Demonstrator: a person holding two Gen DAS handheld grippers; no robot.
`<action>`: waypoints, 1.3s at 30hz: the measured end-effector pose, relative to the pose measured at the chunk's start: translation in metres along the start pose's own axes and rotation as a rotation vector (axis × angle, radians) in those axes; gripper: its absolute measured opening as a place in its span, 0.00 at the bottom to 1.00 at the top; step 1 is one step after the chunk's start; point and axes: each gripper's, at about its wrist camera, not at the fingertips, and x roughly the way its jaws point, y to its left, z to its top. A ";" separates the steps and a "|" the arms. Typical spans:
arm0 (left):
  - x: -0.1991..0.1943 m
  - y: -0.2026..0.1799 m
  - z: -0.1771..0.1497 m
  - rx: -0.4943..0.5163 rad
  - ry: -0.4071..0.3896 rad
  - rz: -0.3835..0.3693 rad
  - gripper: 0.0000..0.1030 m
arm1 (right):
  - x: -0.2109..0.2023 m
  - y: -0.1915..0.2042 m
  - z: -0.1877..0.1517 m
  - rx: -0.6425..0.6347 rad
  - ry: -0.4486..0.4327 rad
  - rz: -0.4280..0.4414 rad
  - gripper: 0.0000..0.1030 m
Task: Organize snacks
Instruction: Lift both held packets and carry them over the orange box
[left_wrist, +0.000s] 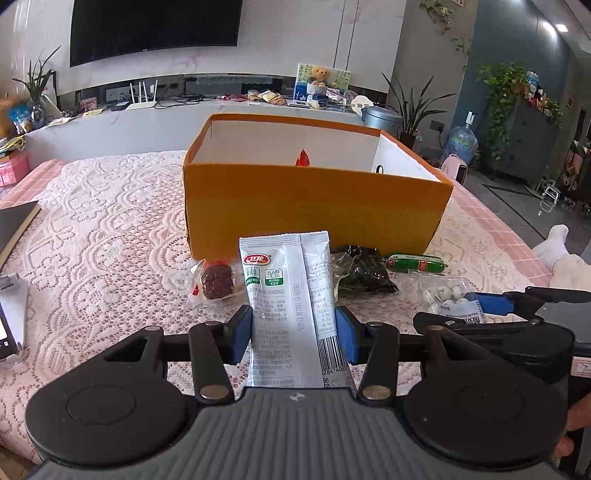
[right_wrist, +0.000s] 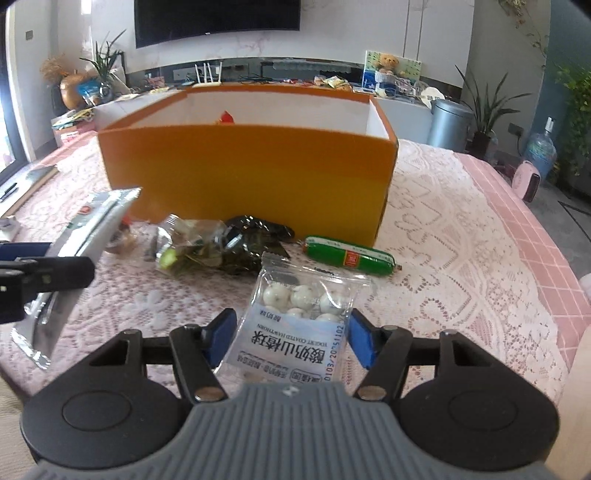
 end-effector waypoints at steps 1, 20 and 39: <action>-0.002 -0.001 0.001 -0.007 -0.001 -0.002 0.53 | -0.004 0.000 0.001 -0.001 -0.006 0.006 0.61; -0.018 -0.015 0.080 -0.036 -0.091 -0.055 0.53 | -0.060 0.000 0.061 -0.107 -0.182 0.089 0.60; 0.020 -0.025 0.148 0.047 -0.162 -0.006 0.53 | -0.030 -0.014 0.157 -0.258 -0.256 0.074 0.60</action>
